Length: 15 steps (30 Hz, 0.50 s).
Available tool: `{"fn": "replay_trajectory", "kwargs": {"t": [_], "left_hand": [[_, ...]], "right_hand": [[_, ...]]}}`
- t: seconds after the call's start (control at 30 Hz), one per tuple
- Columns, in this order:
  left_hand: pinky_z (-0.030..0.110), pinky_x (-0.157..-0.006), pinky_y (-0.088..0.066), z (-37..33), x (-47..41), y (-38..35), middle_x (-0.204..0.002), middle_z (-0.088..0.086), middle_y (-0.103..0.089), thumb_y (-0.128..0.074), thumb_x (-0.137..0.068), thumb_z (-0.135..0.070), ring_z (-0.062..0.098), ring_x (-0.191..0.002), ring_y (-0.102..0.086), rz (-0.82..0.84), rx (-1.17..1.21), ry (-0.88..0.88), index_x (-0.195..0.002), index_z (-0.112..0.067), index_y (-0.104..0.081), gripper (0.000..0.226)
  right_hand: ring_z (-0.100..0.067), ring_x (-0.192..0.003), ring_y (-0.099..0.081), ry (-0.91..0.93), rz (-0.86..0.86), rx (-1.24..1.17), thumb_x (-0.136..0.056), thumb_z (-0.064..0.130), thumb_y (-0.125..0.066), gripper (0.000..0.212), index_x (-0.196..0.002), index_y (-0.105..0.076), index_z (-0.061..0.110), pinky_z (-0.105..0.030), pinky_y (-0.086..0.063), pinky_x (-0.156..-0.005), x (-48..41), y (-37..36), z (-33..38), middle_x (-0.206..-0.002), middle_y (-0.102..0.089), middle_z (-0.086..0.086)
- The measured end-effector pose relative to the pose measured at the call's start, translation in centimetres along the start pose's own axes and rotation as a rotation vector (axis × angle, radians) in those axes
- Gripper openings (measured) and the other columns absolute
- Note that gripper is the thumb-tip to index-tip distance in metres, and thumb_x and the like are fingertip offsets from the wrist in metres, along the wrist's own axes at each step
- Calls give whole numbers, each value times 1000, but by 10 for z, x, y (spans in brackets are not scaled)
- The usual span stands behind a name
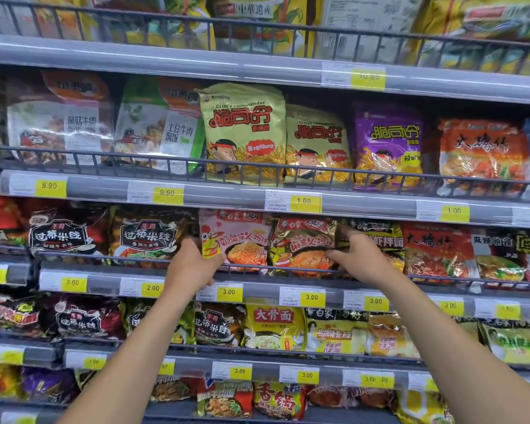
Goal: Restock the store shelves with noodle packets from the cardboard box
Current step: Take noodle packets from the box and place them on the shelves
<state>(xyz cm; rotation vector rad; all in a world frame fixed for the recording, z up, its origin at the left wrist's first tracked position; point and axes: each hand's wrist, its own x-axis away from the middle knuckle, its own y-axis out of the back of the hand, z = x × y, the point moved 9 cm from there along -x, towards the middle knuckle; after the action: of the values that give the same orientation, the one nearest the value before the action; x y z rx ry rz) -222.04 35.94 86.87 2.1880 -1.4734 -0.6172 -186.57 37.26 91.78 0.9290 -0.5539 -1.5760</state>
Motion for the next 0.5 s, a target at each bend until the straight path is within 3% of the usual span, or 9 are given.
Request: {"fn": "replay_trajectory", "kwargs": {"t": [0.13, 0.2, 0.27, 0.33, 0.4, 0.43, 0.5], "left_hand": [[41, -58, -61, 2, -2, -1, -73, 8, -72, -71, -89, -45, 21, -56, -71, 15, 25, 6, -113, -13, -45, 48], [43, -60, -62, 5, 0, -1, -68, 6, -73, -68, -91, -48, 21, -56, -71, 16, -2, -19, -124, -14, -44, 54], [38, -56, -59, 4, 6, 1, -70, 4, -73, -63, -95, -48, 15, -53, -70, -14, -65, -72, -141, -13, -38, 63], [38, -60, -58, -2, 18, 5, -99, 7, -73, -58, -97, -46, 9, -54, -67, -113, -104, -153, -154, -16, -27, 72], [36, -61, -55, -11, 40, 8, -139, 7, -58, -57, -98, -42, 3, -56, -58, -251, -60, -255, -156, -22, -23, 70], [34, -57, -52, -17, 53, 7, -151, 2, -47, -57, -98, -38, 2, -55, -55, -311, -30, -312, -154, -25, -26, 66], [32, -47, -49, -33, 80, 0, -156, -7, -38, -59, -97, -30, 6, -54, -56, -380, -3, -421, -148, -30, -32, 58]], "right_hand": [[-19, -63, -64, 20, -54, 98, -88, 32, -71, 43, -121, -48, 17, -35, -51, -51, 2, -1, 13, -81, -66, -2], [-15, -61, -61, 12, -48, 83, -85, 40, -75, 45, -114, -44, 24, -28, -41, -47, 6, -2, 12, -74, -62, 3], [-11, -63, -59, 20, -59, 57, -85, 40, -75, 37, -108, -52, 22, -25, -38, -49, 9, -4, 12, -71, -60, 7], [-7, -67, -58, 50, -93, 63, -86, 38, -74, 30, -105, -57, 23, -25, -41, -53, 11, -4, 14, -77, -64, 8], [-9, -74, -62, 71, -123, 57, -86, 37, -74, 28, -105, -63, 20, -29, -49, -60, 14, -3, 15, -85, -69, 4], [-12, -77, -64, 75, -131, 39, -85, 37, -74, 30, -106, -65, 18, -32, -53, -65, 15, -2, 15, -85, -71, 3], [-18, -84, -67, 73, -150, 5, -85, 36, -74, 34, -112, -67, 15, -37, -57, -75, 19, 4, 11, -89, -72, 0]]}}
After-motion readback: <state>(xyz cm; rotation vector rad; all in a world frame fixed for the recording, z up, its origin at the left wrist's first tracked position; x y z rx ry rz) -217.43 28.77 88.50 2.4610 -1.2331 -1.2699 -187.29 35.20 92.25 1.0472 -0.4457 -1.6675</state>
